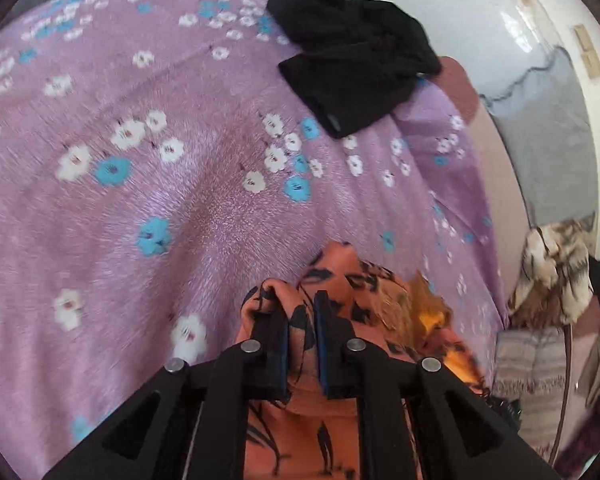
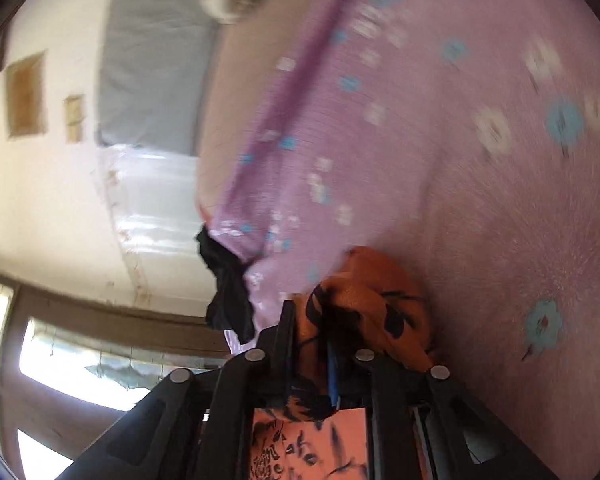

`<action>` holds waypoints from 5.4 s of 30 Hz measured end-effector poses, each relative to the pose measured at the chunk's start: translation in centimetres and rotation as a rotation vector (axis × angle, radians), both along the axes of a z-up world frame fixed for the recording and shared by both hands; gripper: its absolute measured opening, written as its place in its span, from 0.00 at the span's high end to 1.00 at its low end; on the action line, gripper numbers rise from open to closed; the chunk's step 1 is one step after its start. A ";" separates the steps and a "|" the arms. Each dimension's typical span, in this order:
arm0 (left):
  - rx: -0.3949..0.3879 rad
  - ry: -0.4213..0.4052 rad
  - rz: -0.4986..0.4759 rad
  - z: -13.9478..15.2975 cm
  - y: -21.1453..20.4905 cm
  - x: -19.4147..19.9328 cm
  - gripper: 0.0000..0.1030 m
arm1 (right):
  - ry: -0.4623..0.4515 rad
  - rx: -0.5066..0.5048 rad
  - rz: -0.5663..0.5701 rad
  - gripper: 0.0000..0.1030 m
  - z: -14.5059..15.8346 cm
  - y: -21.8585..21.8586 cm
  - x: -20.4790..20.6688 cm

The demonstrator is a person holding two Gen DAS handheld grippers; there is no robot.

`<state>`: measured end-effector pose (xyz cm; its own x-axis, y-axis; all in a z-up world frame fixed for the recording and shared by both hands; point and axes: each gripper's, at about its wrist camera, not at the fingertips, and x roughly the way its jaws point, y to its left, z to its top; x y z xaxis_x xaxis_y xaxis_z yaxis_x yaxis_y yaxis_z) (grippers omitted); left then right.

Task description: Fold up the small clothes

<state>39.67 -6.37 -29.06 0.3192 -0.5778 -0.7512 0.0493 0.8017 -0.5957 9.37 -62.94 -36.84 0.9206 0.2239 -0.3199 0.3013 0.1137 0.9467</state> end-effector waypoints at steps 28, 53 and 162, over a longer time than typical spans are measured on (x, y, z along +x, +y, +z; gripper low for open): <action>0.330 -0.220 0.212 2.5 -0.7 -18.6 0.23 | 0.004 -0.678 0.537 0.59 11.6 19.8 5.4; 0.491 -0.276 0.100 2.9 -1.3 -13.6 0.23 | 0.116 -0.857 0.463 0.60 12.5 22.6 12.9; 0.391 -0.184 0.112 2.0 0.8 -23.5 0.19 | -0.012 -0.566 0.224 0.54 8.7 10.9 -8.5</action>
<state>16.14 -5.61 -27.09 0.5125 -0.2162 -0.8310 0.0266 0.9713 -0.2362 0.92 -52.05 -28.15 0.8749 0.2110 -0.4359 0.2015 0.6599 0.7238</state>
